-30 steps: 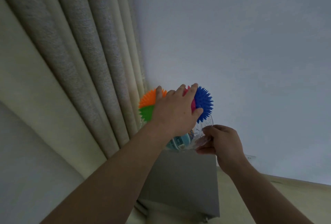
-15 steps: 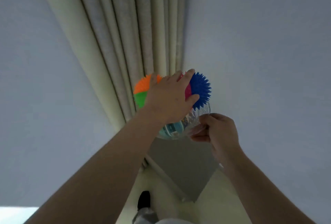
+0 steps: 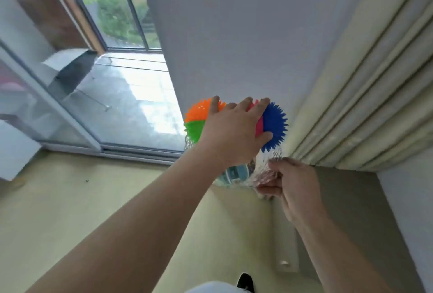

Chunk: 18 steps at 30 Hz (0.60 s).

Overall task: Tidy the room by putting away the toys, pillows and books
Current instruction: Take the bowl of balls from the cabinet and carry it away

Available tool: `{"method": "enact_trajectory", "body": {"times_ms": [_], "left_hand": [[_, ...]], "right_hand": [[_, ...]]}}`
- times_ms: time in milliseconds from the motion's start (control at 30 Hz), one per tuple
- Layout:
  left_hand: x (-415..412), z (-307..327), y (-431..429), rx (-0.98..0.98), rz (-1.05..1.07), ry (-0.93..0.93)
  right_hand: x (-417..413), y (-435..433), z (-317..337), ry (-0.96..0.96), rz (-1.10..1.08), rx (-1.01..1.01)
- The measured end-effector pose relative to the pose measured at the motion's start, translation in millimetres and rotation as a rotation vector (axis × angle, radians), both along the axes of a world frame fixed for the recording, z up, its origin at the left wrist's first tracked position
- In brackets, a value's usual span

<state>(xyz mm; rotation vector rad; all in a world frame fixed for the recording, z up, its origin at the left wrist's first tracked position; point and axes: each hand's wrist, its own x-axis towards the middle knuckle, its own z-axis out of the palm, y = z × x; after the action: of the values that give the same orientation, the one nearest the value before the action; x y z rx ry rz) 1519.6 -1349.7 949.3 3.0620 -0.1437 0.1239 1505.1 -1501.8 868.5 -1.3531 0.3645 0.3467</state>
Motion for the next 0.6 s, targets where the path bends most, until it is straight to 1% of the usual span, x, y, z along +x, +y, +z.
{"method": "enact_trajectory", "body": {"times_ms": [100,233,333,467,600], "left_hand": [[-60,3,66,-0.031,0.218,-0.007],[-157,11,149,-0.029,0.455,-0.034],[-251,12,209,0.004,0.633,-0.032],[-387,11,279,0.034,0.809,-0.025],[-500,12,331,0.025,0.999,-0.054]], "right_hand": [[-28,66,6,-0.045,0.233,-0.016],[-89,159,16,-0.067,0.485,-0.008],[-159,234,16,-0.038,0.657,0.032],[-273,319,10,-0.001,0.854,0.07],[-364,391,13,-0.026,1.033,0.047]]}}
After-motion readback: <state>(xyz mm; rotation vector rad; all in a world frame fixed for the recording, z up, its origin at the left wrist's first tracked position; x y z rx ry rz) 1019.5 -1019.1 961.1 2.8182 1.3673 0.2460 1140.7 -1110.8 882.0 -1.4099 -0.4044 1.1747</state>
